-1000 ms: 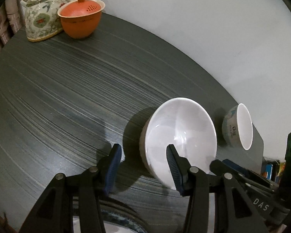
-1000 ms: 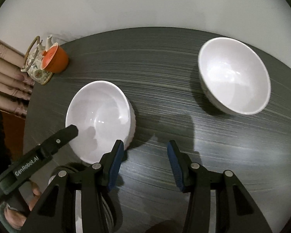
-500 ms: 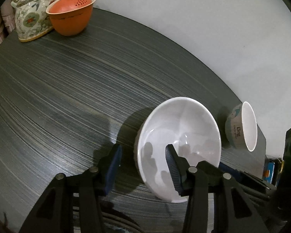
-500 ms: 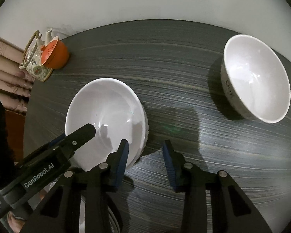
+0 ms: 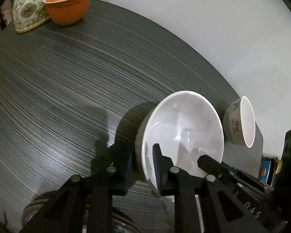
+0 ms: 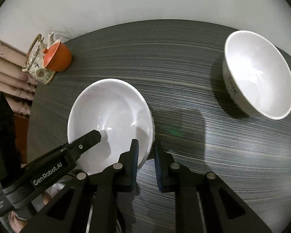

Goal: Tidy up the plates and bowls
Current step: 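Lift the white bowl with both tools toward the pink bowl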

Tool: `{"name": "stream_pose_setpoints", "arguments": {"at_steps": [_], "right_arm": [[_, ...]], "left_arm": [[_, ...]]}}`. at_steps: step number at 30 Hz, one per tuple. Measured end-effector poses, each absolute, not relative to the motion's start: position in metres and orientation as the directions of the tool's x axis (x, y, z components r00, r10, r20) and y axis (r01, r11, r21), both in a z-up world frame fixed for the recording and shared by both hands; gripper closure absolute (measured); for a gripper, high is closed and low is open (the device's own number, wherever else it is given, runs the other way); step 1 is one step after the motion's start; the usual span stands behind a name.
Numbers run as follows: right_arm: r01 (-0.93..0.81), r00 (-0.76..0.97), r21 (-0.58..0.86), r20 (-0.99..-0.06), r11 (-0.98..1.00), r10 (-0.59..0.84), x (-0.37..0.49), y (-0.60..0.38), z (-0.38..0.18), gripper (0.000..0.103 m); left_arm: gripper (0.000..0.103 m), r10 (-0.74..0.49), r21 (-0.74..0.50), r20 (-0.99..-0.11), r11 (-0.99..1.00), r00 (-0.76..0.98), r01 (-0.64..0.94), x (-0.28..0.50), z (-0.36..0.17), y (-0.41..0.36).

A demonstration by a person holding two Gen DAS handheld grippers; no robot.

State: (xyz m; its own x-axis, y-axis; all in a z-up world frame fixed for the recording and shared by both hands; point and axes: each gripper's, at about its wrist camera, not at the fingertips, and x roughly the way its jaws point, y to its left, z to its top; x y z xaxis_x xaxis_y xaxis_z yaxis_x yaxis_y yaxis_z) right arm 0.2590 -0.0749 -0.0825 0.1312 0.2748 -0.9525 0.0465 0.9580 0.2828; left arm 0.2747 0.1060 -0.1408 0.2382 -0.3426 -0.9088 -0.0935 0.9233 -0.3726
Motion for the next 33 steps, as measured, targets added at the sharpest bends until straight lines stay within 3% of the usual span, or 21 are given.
{"name": "stream_pose_setpoints", "arguments": {"at_steps": [33], "right_arm": [[0.138, 0.300, 0.300, -0.921, 0.944, 0.249, 0.117, -0.155, 0.025, 0.087]], "left_arm": [[0.084, -0.379, -0.355, -0.881, 0.925, 0.283, 0.135, 0.133, -0.036, 0.036]]}}
